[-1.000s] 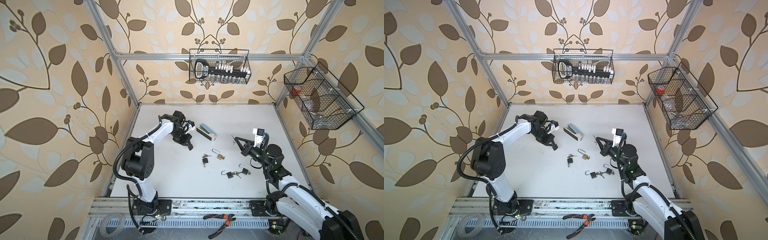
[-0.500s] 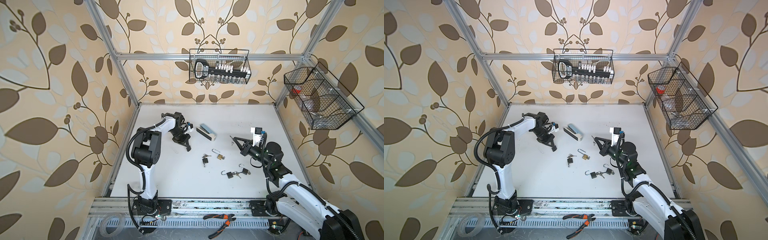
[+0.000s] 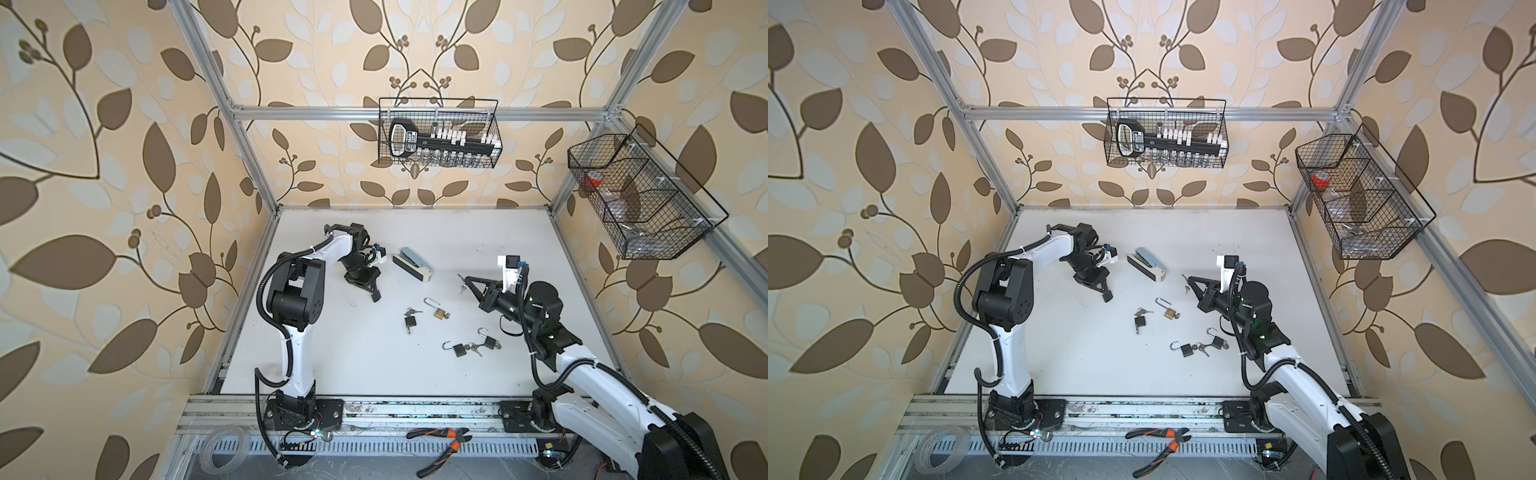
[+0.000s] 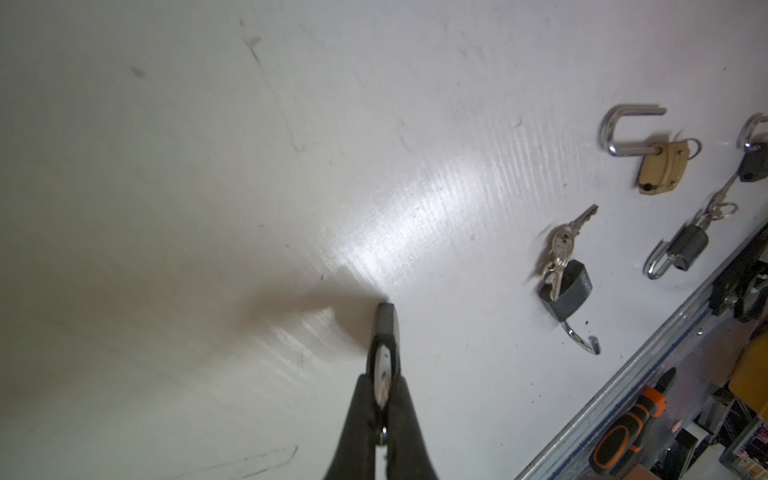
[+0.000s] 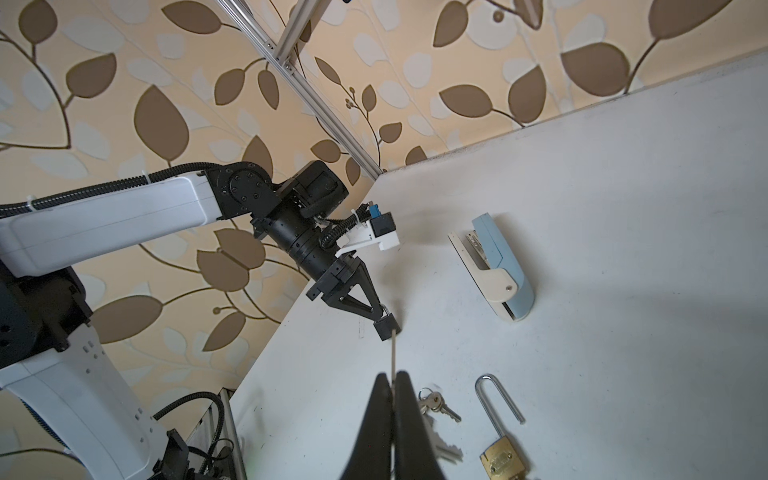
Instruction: Lock with the key
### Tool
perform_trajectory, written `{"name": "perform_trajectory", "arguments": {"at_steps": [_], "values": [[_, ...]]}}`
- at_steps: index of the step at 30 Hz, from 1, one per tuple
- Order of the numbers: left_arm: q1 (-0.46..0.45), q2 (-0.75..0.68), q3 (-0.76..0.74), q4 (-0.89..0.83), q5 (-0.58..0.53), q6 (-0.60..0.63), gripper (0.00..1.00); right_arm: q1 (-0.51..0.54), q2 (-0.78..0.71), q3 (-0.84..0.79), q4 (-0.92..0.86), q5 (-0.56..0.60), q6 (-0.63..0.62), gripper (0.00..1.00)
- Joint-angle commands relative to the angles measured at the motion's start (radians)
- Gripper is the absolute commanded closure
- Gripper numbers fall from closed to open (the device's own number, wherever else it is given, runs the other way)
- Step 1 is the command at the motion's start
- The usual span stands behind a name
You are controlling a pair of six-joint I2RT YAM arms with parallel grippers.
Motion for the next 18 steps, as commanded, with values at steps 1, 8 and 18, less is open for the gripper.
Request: {"name": "perform_trajectory", "arguments": {"at_steps": [1,8,18], "values": [[0.017,0.009,0.041,-0.025,-0.007,0.003,0.77,-0.002,0.004,0.034,-0.014,-0.009,-0.02,1.0],[0.037,0.001,0.068,0.008,-0.047,-0.06,0.4,-0.002,-0.019,0.004,-0.076,0.103,-0.051,1.0],[0.04,-0.263,0.01,0.191,-0.073,-0.241,0.28,0.264,0.028,0.111,-0.185,0.342,-0.211,1.0]]}}
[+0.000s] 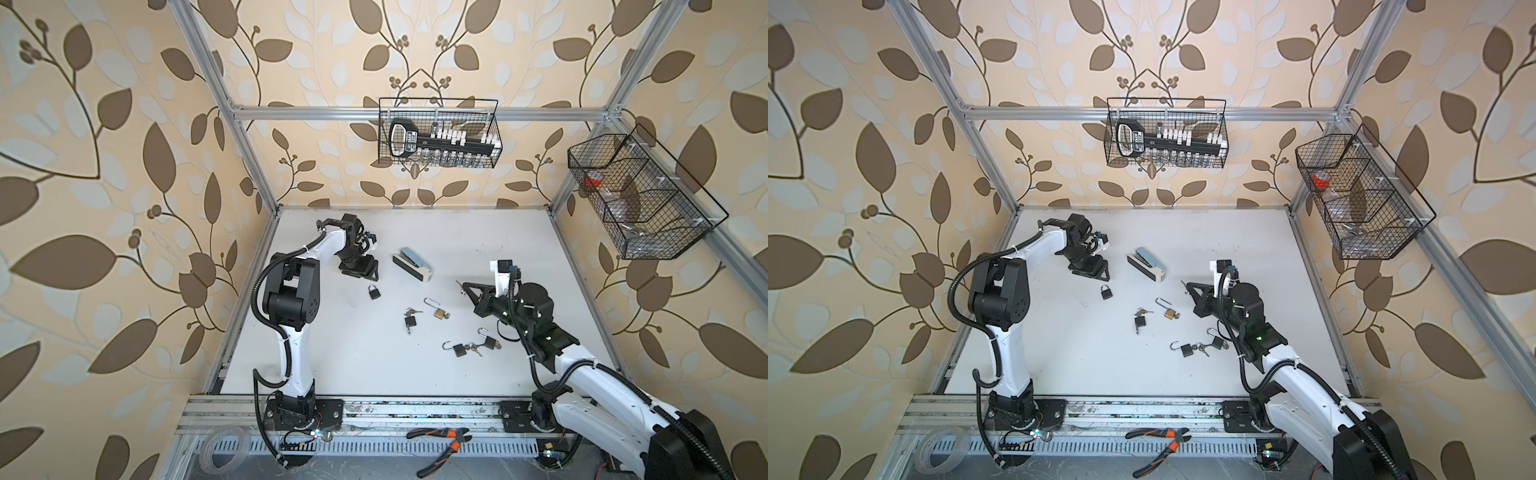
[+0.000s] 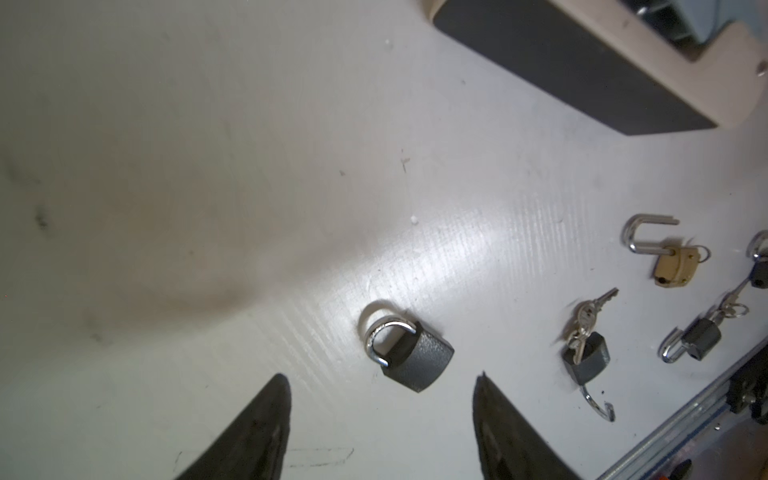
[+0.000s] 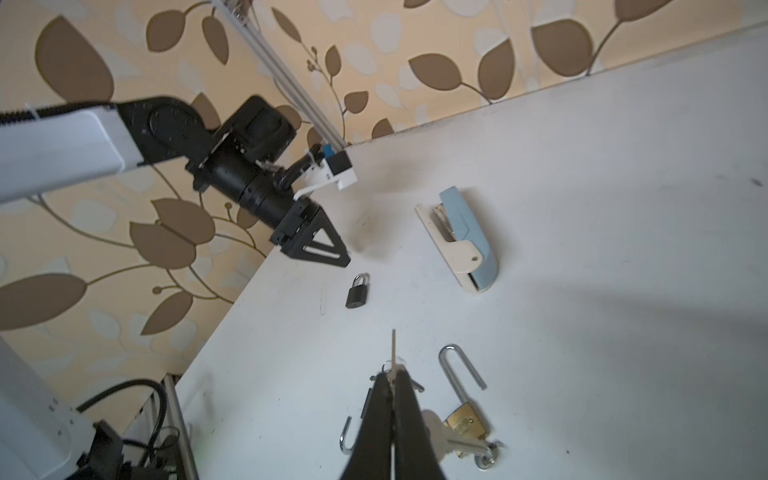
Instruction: Lock with the key
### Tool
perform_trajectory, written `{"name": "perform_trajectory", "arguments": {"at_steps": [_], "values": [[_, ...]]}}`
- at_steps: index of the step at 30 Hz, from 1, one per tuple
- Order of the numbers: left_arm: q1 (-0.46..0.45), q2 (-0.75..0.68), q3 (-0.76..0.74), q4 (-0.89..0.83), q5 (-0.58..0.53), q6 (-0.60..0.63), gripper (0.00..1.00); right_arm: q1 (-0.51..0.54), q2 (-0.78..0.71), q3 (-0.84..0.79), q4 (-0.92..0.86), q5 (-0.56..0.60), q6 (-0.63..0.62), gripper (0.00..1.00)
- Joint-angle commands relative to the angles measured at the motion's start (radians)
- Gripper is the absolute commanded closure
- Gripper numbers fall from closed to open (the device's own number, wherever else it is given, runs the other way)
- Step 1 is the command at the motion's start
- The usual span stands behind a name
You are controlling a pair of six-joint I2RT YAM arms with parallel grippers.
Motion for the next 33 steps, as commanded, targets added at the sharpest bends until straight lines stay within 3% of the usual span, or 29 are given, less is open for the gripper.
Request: {"name": "perform_trajectory", "arguments": {"at_steps": [1,3,5,12,15,20,33], "values": [[0.004,-0.241,-0.045,0.108,-0.017,-0.1,0.26,0.138,0.036,0.08,-0.025,0.177,-0.082,1.0],[0.004,-0.346,-0.096,0.16,-0.032,-0.131,0.21,0.233,0.081,0.096,0.009,0.25,-0.078,1.0],[0.004,-0.435,-0.139,0.196,-0.027,-0.17,0.07,0.327,0.142,0.112,0.054,0.307,-0.063,1.0],[0.009,-0.689,-0.322,0.232,0.031,-0.246,0.04,0.589,0.525,0.232,0.234,0.435,0.095,1.0],[0.035,-0.797,-0.423,0.284,0.03,-0.304,0.01,0.602,0.656,0.268,0.308,0.432,0.172,1.0],[0.23,-0.856,-0.53,0.345,0.21,-0.393,0.01,0.585,0.835,0.371,0.295,0.47,0.201,1.0],[0.247,-0.856,-0.586,0.384,0.199,-0.418,0.01,0.505,1.036,0.543,0.224,0.548,0.201,1.0]]}}
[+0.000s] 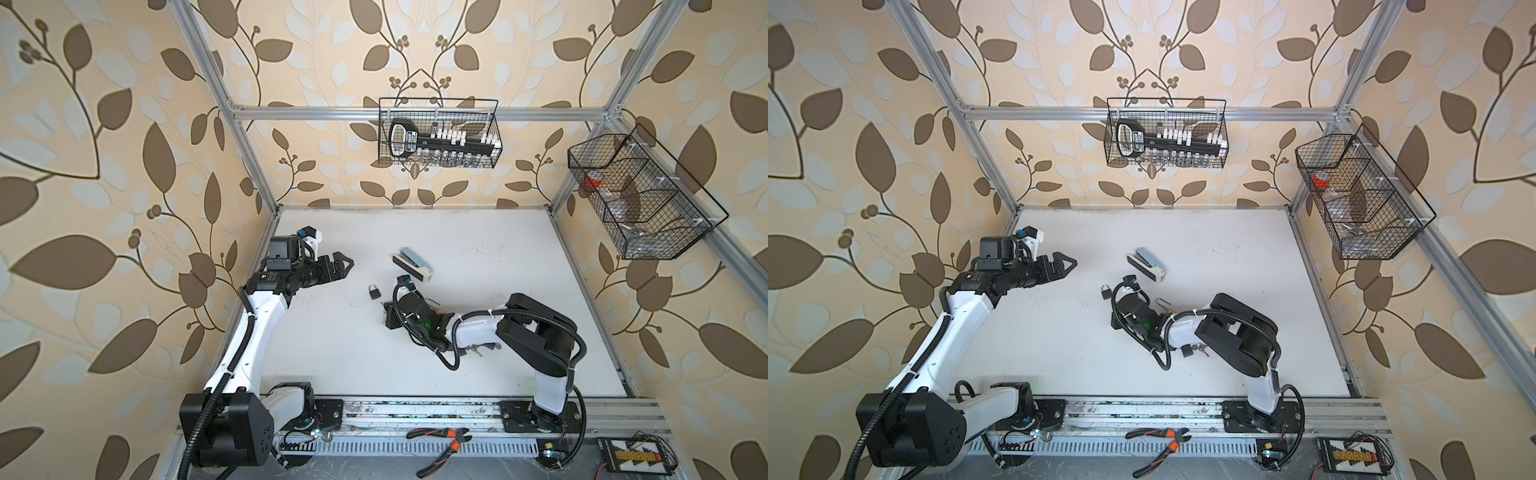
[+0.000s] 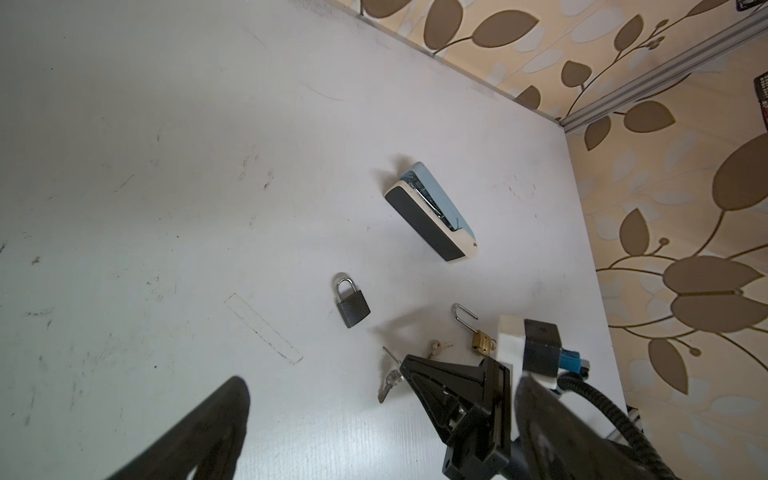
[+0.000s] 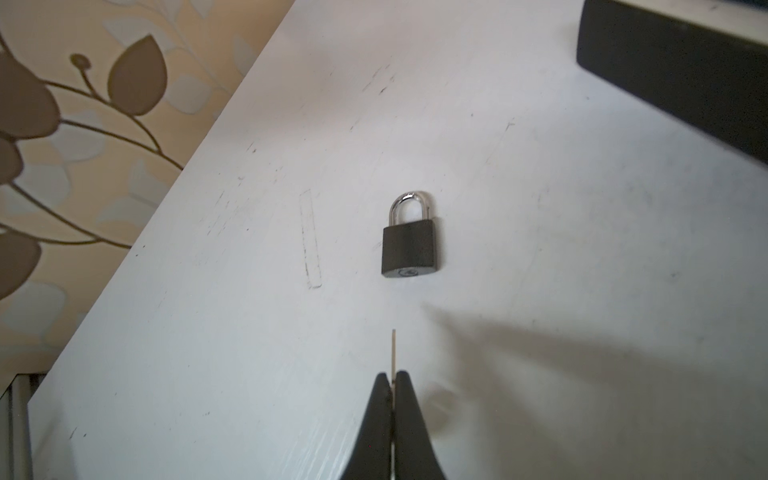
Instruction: Lock with the key
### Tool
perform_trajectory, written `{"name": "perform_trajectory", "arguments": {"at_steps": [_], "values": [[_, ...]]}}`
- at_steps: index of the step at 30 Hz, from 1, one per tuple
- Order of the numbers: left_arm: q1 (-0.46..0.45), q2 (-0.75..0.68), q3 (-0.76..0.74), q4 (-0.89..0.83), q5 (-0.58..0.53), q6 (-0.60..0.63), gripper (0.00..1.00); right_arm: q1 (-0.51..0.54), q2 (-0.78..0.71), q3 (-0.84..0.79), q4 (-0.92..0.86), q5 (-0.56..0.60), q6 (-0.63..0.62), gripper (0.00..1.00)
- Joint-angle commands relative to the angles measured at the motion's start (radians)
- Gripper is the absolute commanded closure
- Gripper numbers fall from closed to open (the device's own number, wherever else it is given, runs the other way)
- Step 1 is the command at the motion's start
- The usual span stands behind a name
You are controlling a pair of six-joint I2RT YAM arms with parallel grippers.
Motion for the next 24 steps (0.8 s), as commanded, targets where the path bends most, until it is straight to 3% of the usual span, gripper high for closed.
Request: {"name": "perform_trajectory", "arguments": {"at_steps": [1,24], "values": [[0.0,-0.01,0.01,0.029,0.039,-0.003,0.01,-0.01,0.039,0.053,-0.023,0.044,-0.002,1.0],[0.0,0.012,0.022,0.015,0.049,0.004,0.01,-0.104,0.218,0.261,-0.128,0.008,-0.044,1.0]]}}
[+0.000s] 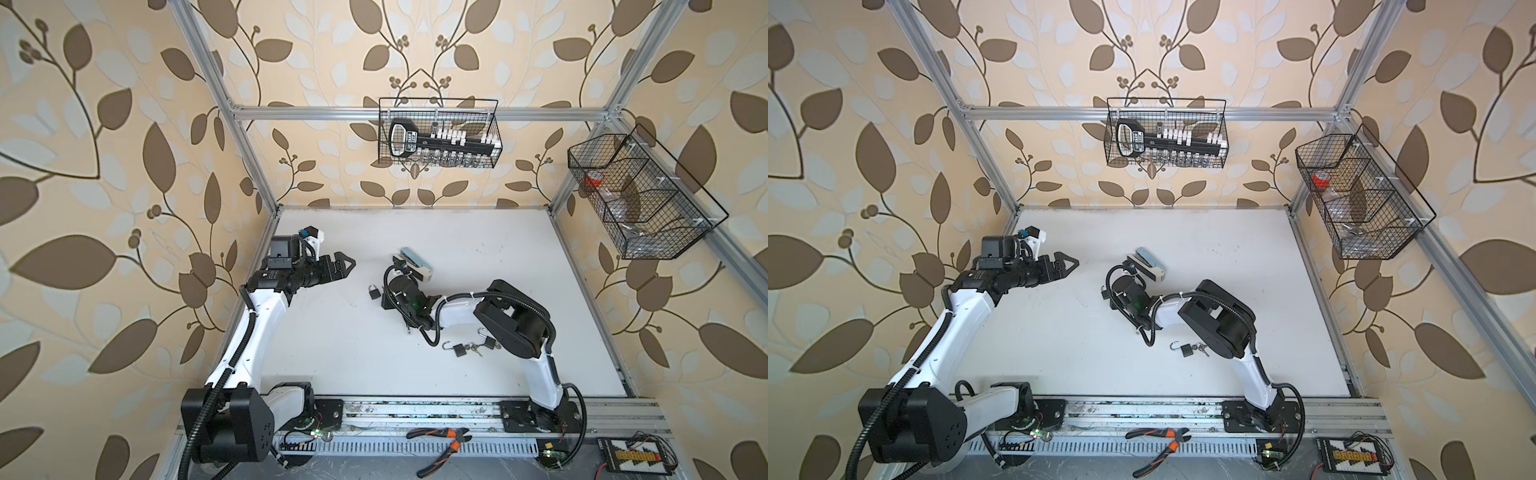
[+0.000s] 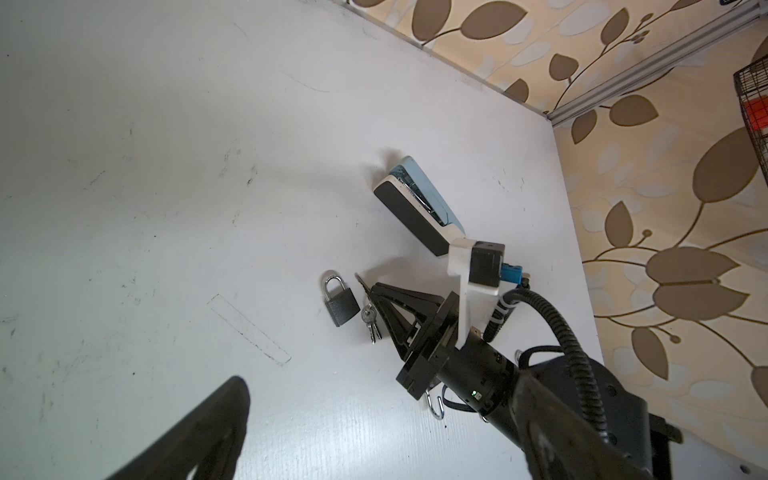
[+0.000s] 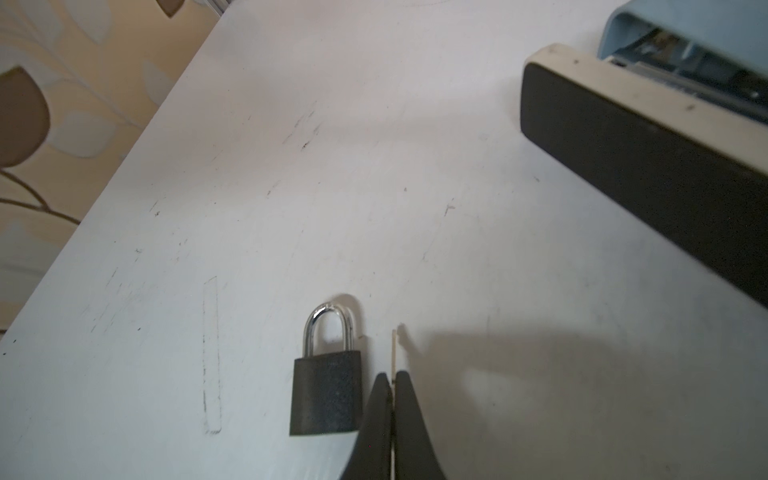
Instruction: Lock with the key
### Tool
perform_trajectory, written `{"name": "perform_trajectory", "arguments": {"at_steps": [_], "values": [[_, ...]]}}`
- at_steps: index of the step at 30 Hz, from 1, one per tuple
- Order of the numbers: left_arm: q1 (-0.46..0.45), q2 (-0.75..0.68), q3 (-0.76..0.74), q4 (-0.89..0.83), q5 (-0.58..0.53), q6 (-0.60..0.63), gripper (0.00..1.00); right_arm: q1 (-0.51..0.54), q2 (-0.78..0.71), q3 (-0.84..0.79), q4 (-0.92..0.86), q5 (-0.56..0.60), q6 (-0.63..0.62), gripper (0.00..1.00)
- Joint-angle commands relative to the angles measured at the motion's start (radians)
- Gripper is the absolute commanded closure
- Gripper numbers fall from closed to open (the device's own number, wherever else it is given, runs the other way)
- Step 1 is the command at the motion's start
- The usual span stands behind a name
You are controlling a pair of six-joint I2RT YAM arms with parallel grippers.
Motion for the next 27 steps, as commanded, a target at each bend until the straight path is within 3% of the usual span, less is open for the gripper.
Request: {"name": "perform_trajectory", "arguments": {"at_steps": [1,3,6,10,16,21,27], "values": [[0.001,-0.006,0.021,0.012,0.009,0.004,0.01,-0.012,0.033,0.031,-0.027,-0.017,-0.02,1.0],[0.0,-0.005,0.024,0.01,0.005,0.005,0.01,-0.013,0.042,0.043,-0.031,-0.033,-0.025,1.0],[0.0,-0.003,0.022,0.01,-0.018,-0.004,0.01,-0.017,0.051,0.059,-0.033,-0.063,-0.046,0.85],[-0.001,0.007,0.032,-0.028,-0.129,-0.023,0.01,-0.02,0.036,0.066,-0.031,-0.089,-0.082,0.63],[-0.023,-0.039,0.019,-0.016,-0.172,-0.019,0.01,-0.023,-0.143,-0.056,-0.015,-0.044,-0.231,0.54],[-0.209,-0.088,0.025,-0.057,-0.288,-0.074,0.01,-0.021,-0.387,-0.257,-0.071,0.002,-0.328,0.51],[-0.526,-0.176,-0.092,0.059,-0.4,-0.286,0.01,-0.017,-0.601,-0.373,-0.39,0.04,-0.309,0.56]]}}
